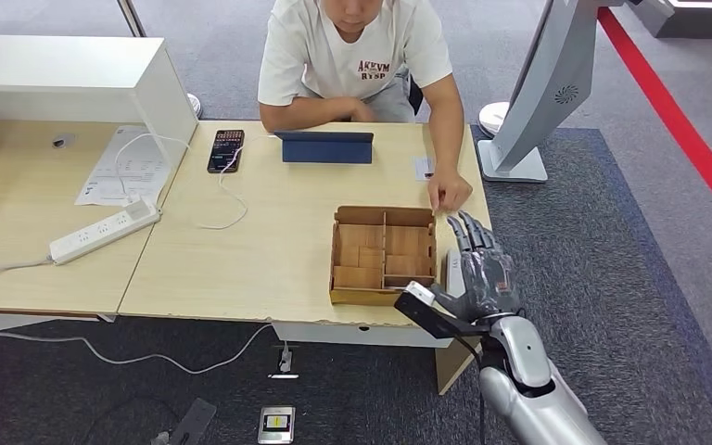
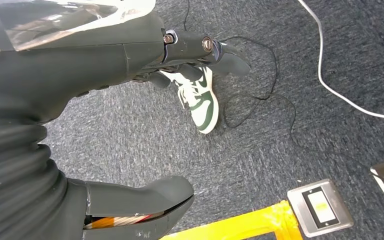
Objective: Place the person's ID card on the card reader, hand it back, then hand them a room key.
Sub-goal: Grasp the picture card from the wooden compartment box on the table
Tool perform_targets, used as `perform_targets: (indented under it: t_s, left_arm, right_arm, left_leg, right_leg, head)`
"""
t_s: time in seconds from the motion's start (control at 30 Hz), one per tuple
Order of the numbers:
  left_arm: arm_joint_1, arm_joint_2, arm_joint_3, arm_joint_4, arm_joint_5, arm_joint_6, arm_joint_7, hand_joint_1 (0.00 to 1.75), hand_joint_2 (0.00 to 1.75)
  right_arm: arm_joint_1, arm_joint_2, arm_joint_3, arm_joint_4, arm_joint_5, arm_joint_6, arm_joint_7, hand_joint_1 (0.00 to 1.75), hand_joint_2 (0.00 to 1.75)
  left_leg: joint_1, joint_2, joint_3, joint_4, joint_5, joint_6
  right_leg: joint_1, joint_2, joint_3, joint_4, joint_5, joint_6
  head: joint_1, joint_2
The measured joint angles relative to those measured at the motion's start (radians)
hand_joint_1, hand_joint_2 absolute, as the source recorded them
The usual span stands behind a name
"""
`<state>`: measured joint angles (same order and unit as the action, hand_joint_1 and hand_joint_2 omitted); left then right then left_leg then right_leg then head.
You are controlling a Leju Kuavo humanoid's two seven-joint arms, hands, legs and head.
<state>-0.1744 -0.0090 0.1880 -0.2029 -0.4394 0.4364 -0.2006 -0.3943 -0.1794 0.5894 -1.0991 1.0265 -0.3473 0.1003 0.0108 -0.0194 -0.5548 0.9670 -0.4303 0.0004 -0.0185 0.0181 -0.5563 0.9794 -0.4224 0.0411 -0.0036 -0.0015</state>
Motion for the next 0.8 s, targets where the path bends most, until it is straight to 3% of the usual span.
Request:
perform_targets:
  t_s: [0.8]
  left_arm:
    - [-0.001,0.0,-0.024,0.0,0.025,-0.003,0.008,0.0,1.75]
  right_arm:
    - [0.012,0.006,0.017,0.052,-0.06,0.064,0.002,0.0,1.75]
  left_leg:
    - [0.0,0.0,0.0,0.0,0.0,0.0]
  right_leg:
    - [0.0,0.0,0.0,0.0,0.0,0.0]
  head:
    - [0.0,0.0]
